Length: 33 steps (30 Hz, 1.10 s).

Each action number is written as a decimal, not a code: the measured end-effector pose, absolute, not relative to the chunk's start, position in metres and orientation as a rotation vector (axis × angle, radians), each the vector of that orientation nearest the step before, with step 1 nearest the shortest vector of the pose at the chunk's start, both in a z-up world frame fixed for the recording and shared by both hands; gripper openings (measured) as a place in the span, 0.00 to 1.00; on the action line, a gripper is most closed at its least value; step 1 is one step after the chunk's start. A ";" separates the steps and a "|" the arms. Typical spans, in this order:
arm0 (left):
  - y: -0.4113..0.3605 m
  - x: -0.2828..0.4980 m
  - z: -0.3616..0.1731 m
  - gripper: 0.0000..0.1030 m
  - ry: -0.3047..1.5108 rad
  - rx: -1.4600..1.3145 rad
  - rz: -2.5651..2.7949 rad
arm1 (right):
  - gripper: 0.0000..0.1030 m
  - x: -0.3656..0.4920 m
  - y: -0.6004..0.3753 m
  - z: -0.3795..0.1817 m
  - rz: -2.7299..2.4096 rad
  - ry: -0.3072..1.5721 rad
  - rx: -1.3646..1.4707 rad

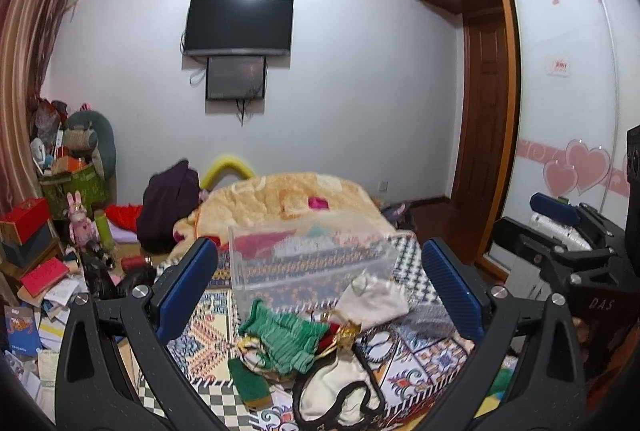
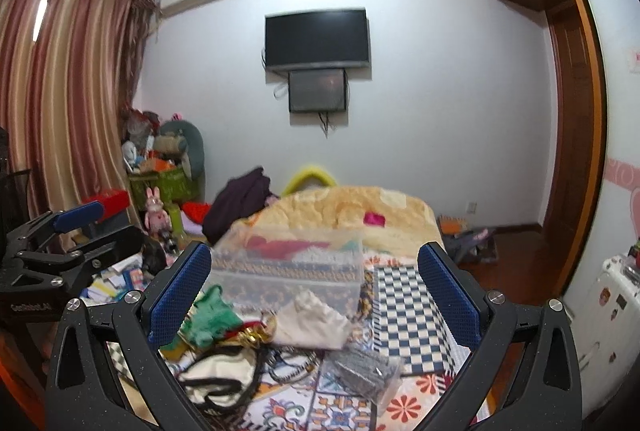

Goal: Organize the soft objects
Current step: 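Grasp the bagged grey gloves with the right tool while the left tool grasps the yellow floral scrunchie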

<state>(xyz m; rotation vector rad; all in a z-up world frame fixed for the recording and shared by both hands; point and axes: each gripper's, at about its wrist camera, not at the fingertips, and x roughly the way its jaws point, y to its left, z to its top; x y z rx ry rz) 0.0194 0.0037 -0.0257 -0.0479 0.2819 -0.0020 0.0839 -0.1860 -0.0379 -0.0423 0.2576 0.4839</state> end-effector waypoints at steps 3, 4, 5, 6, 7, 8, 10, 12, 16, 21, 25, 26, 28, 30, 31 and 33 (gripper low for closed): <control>0.011 0.032 -0.044 1.00 0.344 -0.049 0.014 | 1.00 0.098 -0.189 -0.054 0.476 0.320 -0.048; 0.012 0.037 -0.051 1.00 0.367 -0.050 0.019 | 1.00 0.103 -0.191 -0.060 0.475 0.346 -0.048; 0.016 0.042 -0.059 1.00 0.394 -0.051 0.024 | 1.00 0.108 -0.193 -0.066 0.472 0.367 -0.048; 0.020 0.047 -0.068 1.00 0.423 -0.052 0.030 | 1.00 0.112 -0.194 -0.072 0.468 0.388 -0.048; 0.022 0.050 -0.074 1.00 0.442 -0.053 0.035 | 1.00 0.117 -0.195 -0.078 0.464 0.413 -0.048; 0.027 0.055 -0.084 1.00 0.475 -0.055 0.046 | 1.00 0.123 -0.197 -0.084 0.460 0.441 -0.048; 0.036 0.062 -0.099 1.00 0.523 -0.064 0.062 | 1.00 0.132 -0.201 -0.096 0.456 0.489 -0.043; 0.045 0.067 -0.112 1.00 0.563 -0.082 0.078 | 1.00 0.141 -0.204 -0.108 0.450 0.539 -0.040; 0.069 0.078 -0.139 1.00 0.639 -0.137 0.117 | 1.00 0.157 -0.210 -0.132 0.424 0.631 -0.043; 0.096 0.088 -0.167 0.87 0.711 -0.234 0.127 | 1.00 0.171 -0.217 -0.156 0.398 0.721 -0.024; 0.100 0.096 -0.177 0.77 0.732 -0.268 0.103 | 0.88 0.174 -0.219 -0.169 0.394 0.764 -0.024; 0.098 0.096 -0.176 0.76 0.729 -0.265 0.097 | 0.87 0.174 -0.218 -0.171 0.397 0.771 -0.026; 0.093 0.100 -0.175 0.69 0.723 -0.252 0.088 | 0.82 0.175 -0.216 -0.175 0.400 0.780 -0.035; 0.090 0.105 -0.175 0.63 0.724 -0.243 0.075 | 0.78 0.174 -0.214 -0.176 0.403 0.787 -0.043; 0.089 0.108 -0.176 0.60 0.729 -0.244 0.068 | 0.74 0.175 -0.212 -0.177 0.406 0.790 -0.045; 0.089 0.112 -0.177 0.58 0.738 -0.246 0.071 | 0.67 0.177 -0.209 -0.179 0.416 0.798 -0.049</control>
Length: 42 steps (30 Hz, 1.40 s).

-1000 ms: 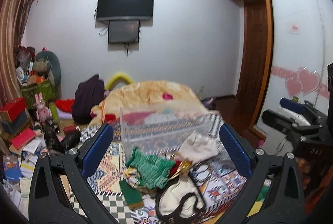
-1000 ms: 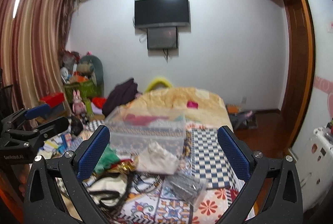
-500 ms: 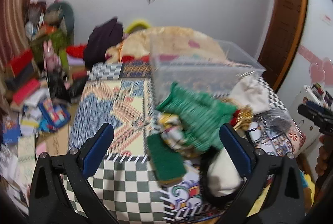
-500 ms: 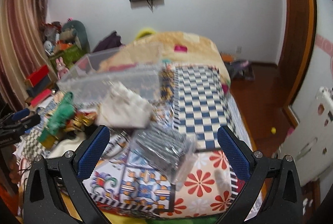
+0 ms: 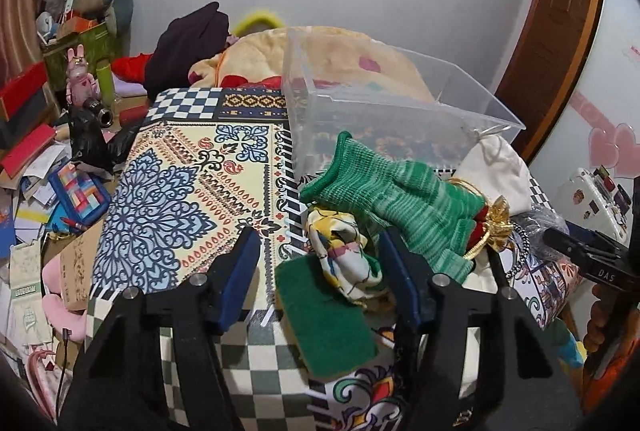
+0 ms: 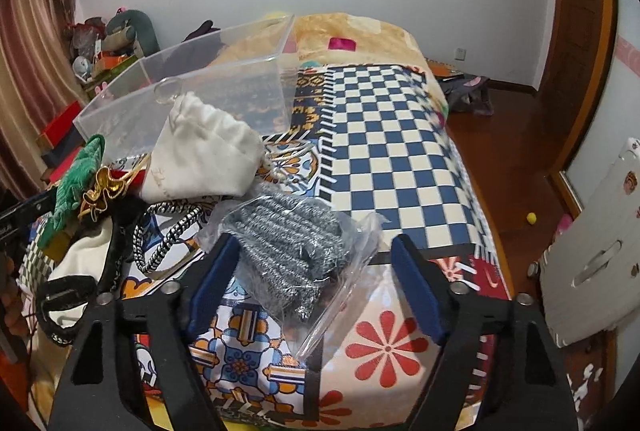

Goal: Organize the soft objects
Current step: 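Grasp the bagged grey gloves with the right tool while the left tool grasps the yellow floral scrunchie, then carry both items into the clear plastic box and open both tools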

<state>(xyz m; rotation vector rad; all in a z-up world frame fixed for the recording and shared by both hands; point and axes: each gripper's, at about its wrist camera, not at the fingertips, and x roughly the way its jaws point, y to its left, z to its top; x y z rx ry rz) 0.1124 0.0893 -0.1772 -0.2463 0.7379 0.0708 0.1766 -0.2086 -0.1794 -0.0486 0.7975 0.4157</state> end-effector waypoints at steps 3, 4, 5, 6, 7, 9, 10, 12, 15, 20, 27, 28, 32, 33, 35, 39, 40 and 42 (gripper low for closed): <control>0.091 0.118 -0.180 0.44 0.748 -0.261 0.063 | 0.53 0.175 -0.206 -0.180 0.438 0.804 -0.049; 0.092 0.119 -0.181 0.39 0.753 -0.273 0.055 | 0.47 0.175 -0.205 -0.180 0.449 0.803 -0.047; 0.093 0.120 -0.181 0.39 0.754 -0.276 0.056 | 0.44 0.173 -0.205 -0.180 0.458 0.803 -0.048; 0.093 0.120 -0.181 0.37 0.753 -0.277 0.057 | 0.40 0.172 -0.204 -0.179 0.461 0.800 -0.055; 0.093 0.119 -0.181 0.32 0.752 -0.277 0.057 | 0.37 0.174 -0.203 -0.177 0.459 0.794 -0.063; 0.093 0.117 -0.178 0.25 0.745 -0.277 0.053 | 0.31 0.172 -0.201 -0.176 0.459 0.781 -0.070; 0.093 0.115 -0.177 0.21 0.740 -0.279 0.049 | 0.29 0.171 -0.200 -0.174 0.457 0.776 -0.069; 0.094 0.113 -0.172 0.08 0.731 -0.289 0.032 | 0.26 0.169 -0.200 -0.171 0.456 0.766 -0.067; 0.093 0.109 -0.165 0.08 0.714 -0.287 0.026 | 0.25 0.167 -0.201 -0.164 0.446 0.745 -0.067; 0.091 0.100 -0.146 0.08 0.667 -0.272 0.023 | 0.24 0.164 -0.212 -0.145 0.432 0.691 -0.049; 0.087 0.093 -0.109 0.08 0.579 -0.238 0.005 | 0.24 0.158 -0.211 -0.116 0.440 0.601 -0.041; 0.087 0.093 -0.104 0.07 0.565 -0.233 0.003 | 0.24 0.158 -0.209 -0.113 0.445 0.588 -0.042; 0.087 0.097 -0.080 0.07 0.509 -0.231 -0.023 | 0.24 0.160 -0.199 -0.099 0.475 0.535 -0.038; 0.086 0.098 -0.075 0.07 0.496 -0.229 -0.025 | 0.24 0.161 -0.196 -0.096 0.483 0.524 -0.038; 0.085 0.102 -0.065 0.07 0.468 -0.220 -0.021 | 0.24 0.165 -0.188 -0.089 0.504 0.498 -0.035; 0.083 0.115 -0.052 0.08 0.436 -0.216 -0.026 | 0.24 0.174 -0.174 -0.083 0.550 0.477 -0.018; 0.083 0.120 -0.050 0.08 0.434 -0.214 -0.027 | 0.24 0.175 -0.172 -0.083 0.554 0.473 -0.017; 0.081 0.130 -0.047 0.08 0.431 -0.200 -0.021 | 0.24 0.183 -0.161 -0.081 0.566 0.464 -0.021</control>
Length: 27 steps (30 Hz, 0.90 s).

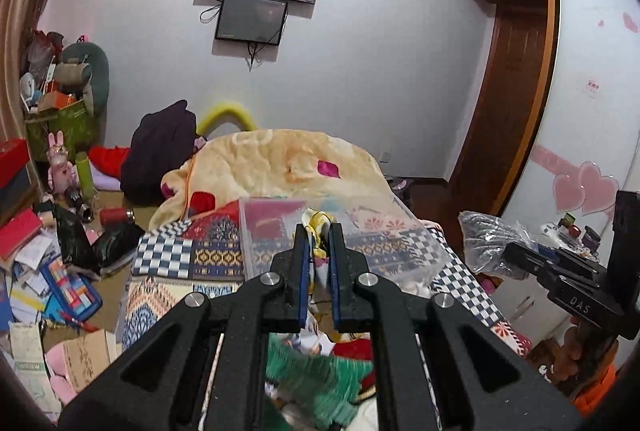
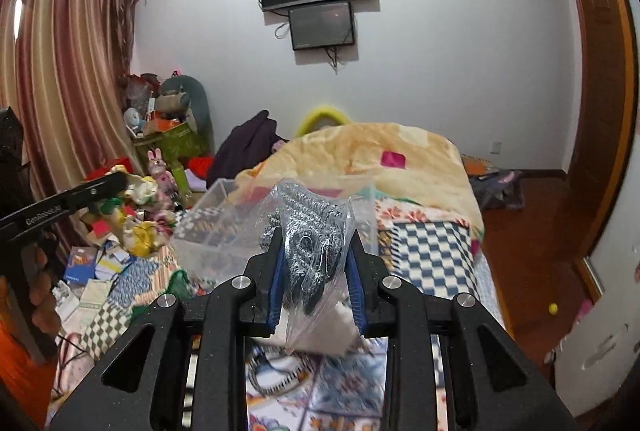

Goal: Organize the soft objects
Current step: 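Carry both items into the clear plastic box and open both tools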

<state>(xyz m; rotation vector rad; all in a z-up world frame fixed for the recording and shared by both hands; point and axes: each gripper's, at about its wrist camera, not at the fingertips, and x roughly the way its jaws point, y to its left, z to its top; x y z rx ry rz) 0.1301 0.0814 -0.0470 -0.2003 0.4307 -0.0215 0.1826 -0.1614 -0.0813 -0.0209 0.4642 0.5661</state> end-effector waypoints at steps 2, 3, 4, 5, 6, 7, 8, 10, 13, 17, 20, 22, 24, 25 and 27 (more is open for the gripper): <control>0.081 0.138 -0.046 0.08 0.428 -0.193 -0.017 | 0.24 0.187 -0.157 -0.080 0.570 0.459 -0.022; 0.082 0.143 -0.046 0.08 0.428 -0.191 -0.015 | 0.24 0.191 -0.152 -0.080 0.577 0.458 -0.023; 0.082 0.148 -0.047 0.08 0.430 -0.190 -0.014 | 0.24 0.192 -0.150 -0.080 0.581 0.457 -0.021; 0.083 0.155 -0.047 0.08 0.435 -0.191 -0.011 | 0.24 0.195 -0.147 -0.080 0.584 0.459 -0.021; 0.083 0.159 -0.048 0.08 0.438 -0.194 -0.010 | 0.24 0.199 -0.143 -0.080 0.586 0.463 -0.021; 0.084 0.164 -0.049 0.08 0.443 -0.199 -0.011 | 0.24 0.203 -0.140 -0.081 0.587 0.468 -0.020; 0.086 0.171 -0.050 0.08 0.449 -0.205 -0.013 | 0.24 0.207 -0.137 -0.082 0.590 0.474 -0.022; 0.089 0.183 -0.055 0.08 0.465 -0.211 -0.005 | 0.24 0.214 -0.132 -0.086 0.586 0.489 -0.023; 0.092 0.199 -0.063 0.08 0.491 -0.212 0.009 | 0.25 0.226 -0.126 -0.092 0.587 0.517 -0.026; 0.096 0.225 -0.082 0.08 0.559 -0.229 0.007 | 0.25 0.243 -0.115 -0.102 0.583 0.567 -0.045; 0.095 0.239 -0.097 0.08 0.606 -0.218 0.015 | 0.25 0.255 -0.104 -0.111 0.577 0.607 -0.073; 0.092 0.247 -0.105 0.08 0.631 -0.203 0.016 | 0.25 0.261 -0.099 -0.116 0.575 0.630 -0.091; 0.089 0.253 -0.112 0.08 0.654 -0.188 0.014 | 0.25 0.265 -0.094 -0.123 0.575 0.654 -0.107; 0.087 0.256 -0.116 0.08 0.664 -0.177 0.015 | 0.25 0.269 -0.091 -0.125 0.573 0.664 -0.115; 0.085 0.260 -0.120 0.08 0.678 -0.162 0.016 | 0.25 0.272 -0.087 -0.130 0.570 0.686 -0.131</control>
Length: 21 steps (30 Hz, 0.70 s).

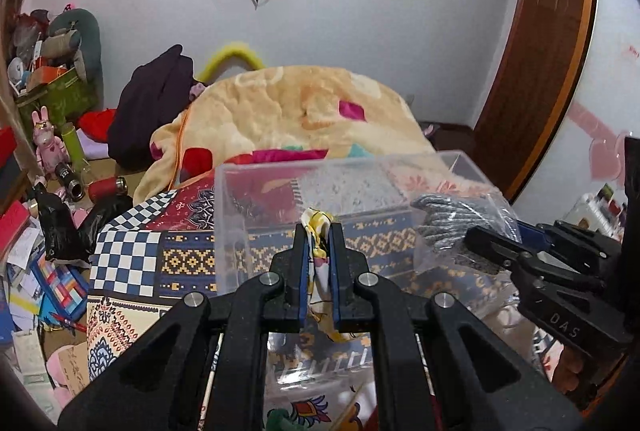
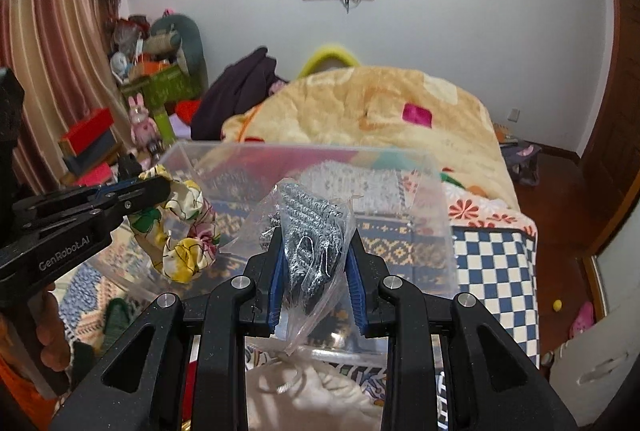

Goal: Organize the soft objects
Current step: 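Carry both items into the clear plastic box and open both tools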

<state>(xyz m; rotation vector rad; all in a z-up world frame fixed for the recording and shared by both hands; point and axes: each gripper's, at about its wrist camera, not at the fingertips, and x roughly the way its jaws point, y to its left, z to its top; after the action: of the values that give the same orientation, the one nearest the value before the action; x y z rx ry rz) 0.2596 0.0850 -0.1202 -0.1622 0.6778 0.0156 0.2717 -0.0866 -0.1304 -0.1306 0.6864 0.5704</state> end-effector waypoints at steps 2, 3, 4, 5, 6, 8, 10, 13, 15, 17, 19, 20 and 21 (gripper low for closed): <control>0.083 0.263 -0.124 0.08 0.693 -0.151 0.016 | 0.26 0.274 -0.084 -0.136 0.568 0.709 -0.140; 0.083 0.263 -0.125 0.08 0.697 -0.149 0.016 | 0.27 0.276 -0.083 -0.138 0.571 0.717 -0.141; 0.083 0.264 -0.126 0.08 0.701 -0.148 0.017 | 0.27 0.277 -0.082 -0.140 0.572 0.727 -0.141; 0.083 0.264 -0.127 0.08 0.705 -0.149 0.018 | 0.27 0.278 -0.082 -0.141 0.570 0.731 -0.143; 0.082 0.265 -0.128 0.08 0.708 -0.150 0.019 | 0.27 0.277 -0.082 -0.141 0.564 0.730 -0.147; 0.083 0.265 -0.129 0.12 0.723 -0.157 0.011 | 0.27 0.276 -0.081 -0.142 0.554 0.727 -0.161; 0.084 0.265 -0.129 0.20 0.726 -0.169 0.005 | 0.34 0.273 -0.082 -0.140 0.557 0.722 -0.167; 0.084 0.259 -0.124 0.34 0.715 -0.178 0.001 | 0.50 0.269 -0.087 -0.135 0.556 0.695 -0.164; 0.084 0.253 -0.118 0.39 0.695 -0.178 -0.002 | 0.53 0.267 -0.091 -0.130 0.555 0.676 -0.159; 0.083 0.247 -0.109 0.42 0.672 -0.176 -0.008 | 0.54 0.263 -0.097 -0.123 0.558 0.662 -0.145; 0.083 0.239 -0.101 0.47 0.648 -0.177 -0.013 | 0.57 0.261 -0.101 -0.116 0.564 0.648 -0.129; 0.084 0.233 -0.095 0.49 0.630 -0.181 -0.016 | 0.58 0.260 -0.104 -0.113 0.565 0.640 -0.121; 0.084 0.230 -0.091 0.53 0.620 -0.183 -0.017 | 0.61 0.258 -0.107 -0.109 0.565 0.630 -0.112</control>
<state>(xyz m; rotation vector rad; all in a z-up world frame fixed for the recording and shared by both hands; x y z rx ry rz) 0.2298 0.0839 -0.0909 -0.1831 0.6195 -0.0168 0.2580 -0.1070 -0.1094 -0.1118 0.6298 0.5654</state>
